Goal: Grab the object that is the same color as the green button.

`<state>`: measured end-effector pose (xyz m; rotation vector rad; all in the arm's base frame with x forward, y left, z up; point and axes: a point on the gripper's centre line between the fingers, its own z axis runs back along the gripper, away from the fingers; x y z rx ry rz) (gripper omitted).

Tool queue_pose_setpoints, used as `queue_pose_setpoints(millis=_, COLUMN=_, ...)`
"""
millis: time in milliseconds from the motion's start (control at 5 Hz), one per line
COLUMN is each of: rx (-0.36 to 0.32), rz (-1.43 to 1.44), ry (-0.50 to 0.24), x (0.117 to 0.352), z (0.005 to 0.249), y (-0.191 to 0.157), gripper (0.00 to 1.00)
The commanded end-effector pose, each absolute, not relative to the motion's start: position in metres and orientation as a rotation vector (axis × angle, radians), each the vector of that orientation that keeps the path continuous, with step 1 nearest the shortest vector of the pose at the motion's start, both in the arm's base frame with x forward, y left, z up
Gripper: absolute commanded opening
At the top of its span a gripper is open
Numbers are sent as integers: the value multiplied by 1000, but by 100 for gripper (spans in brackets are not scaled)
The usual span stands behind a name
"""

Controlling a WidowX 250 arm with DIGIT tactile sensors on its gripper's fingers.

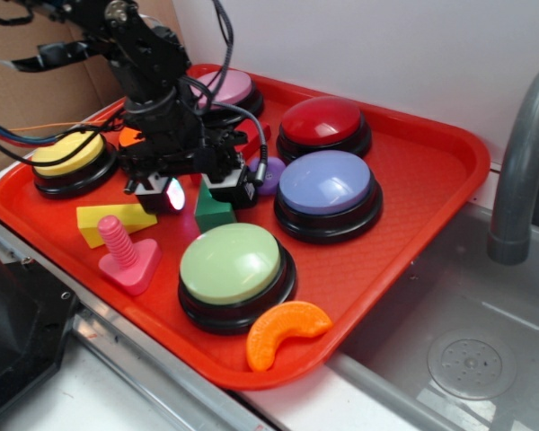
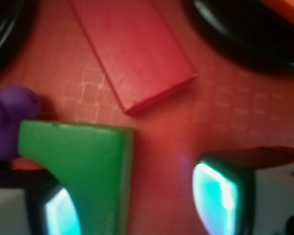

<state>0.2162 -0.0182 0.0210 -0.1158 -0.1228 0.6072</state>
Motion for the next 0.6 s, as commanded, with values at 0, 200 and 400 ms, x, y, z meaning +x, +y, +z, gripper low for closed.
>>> queue_pose_setpoints(millis=0, rx=-96, rz=566, ry=-148, x=226, z=29, y=-13, gripper=0)
queue_pose_setpoints(millis=200, rx=-60, rz=535, ry=-147, x=227, z=37, y=-12, gripper=0)
queue_pose_setpoints(millis=400, rx=9, rz=436, ry=-118, x=231, z=65, y=-9, gripper=0)
